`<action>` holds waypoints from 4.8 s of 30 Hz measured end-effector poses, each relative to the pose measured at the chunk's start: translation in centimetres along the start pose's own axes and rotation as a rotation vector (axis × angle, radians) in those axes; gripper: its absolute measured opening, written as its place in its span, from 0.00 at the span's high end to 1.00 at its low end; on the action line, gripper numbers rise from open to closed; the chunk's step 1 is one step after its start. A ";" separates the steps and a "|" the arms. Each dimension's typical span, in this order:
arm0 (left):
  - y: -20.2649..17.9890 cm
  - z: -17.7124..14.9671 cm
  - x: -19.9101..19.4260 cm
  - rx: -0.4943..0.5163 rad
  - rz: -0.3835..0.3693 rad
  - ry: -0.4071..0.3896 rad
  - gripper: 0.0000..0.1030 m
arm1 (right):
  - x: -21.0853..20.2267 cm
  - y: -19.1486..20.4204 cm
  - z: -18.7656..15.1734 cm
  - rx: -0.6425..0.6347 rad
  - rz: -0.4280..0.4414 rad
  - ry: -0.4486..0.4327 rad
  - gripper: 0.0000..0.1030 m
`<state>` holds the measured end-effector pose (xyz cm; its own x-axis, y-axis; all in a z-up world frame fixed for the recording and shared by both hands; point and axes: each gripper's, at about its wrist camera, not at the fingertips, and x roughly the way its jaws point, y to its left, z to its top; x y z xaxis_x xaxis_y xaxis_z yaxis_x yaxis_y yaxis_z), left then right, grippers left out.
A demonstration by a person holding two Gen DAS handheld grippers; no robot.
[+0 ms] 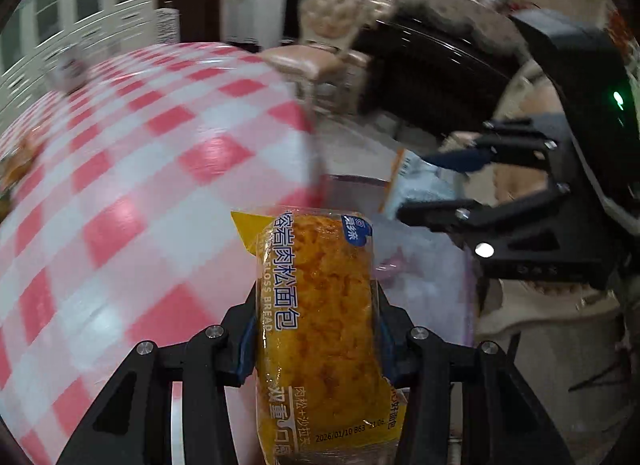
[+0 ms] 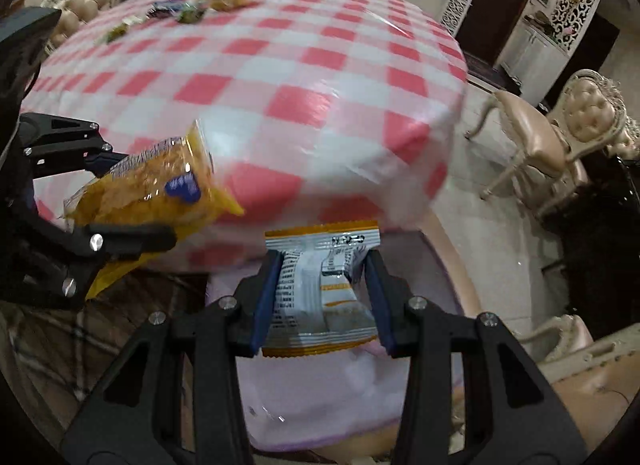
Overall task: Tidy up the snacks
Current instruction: 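Carry both packets over the bin and open both grippers to drop them, then move both open grippers back over the table snacks, then grasp the yellow-green packet with the left gripper while the right grasps the green garlic packet, then carry both green packets over the bin and open both grippers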
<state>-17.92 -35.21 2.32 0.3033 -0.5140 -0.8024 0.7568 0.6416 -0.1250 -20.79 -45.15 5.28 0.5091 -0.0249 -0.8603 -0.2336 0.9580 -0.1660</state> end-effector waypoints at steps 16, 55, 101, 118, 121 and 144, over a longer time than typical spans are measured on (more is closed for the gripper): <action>-5.7 -0.1 5.1 0.137 -0.196 0.097 0.53 | 2.9 -3.9 -4.1 0.089 -0.084 0.165 0.55; 47.6 -13.6 -15.5 -0.631 0.556 -0.132 0.23 | 19.4 18.5 33.2 -0.120 0.324 -0.153 0.34; 25.8 -8.4 -13.5 -0.308 0.355 -0.181 0.66 | 4.1 17.9 18.5 -0.263 0.279 -0.277 0.65; 12.3 -2.6 -6.2 -0.033 0.208 -0.109 0.66 | 0.8 7.6 7.9 -0.151 0.128 -0.190 0.65; 10.1 -1.9 -4.9 0.008 0.181 -0.093 0.66 | 0.6 5.5 6.0 -0.103 0.114 -0.172 0.65; -1.9 0.4 3.7 0.181 -0.083 0.044 0.66 | 2.4 -5.7 -2.3 0.161 0.031 -0.066 0.65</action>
<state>-18.01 -38.53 -0.21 0.2127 -0.5329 -0.8190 0.8712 0.4830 -0.0880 -20.16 -51.36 3.09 0.5584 0.0190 -0.8293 -0.1170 0.9915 -0.0561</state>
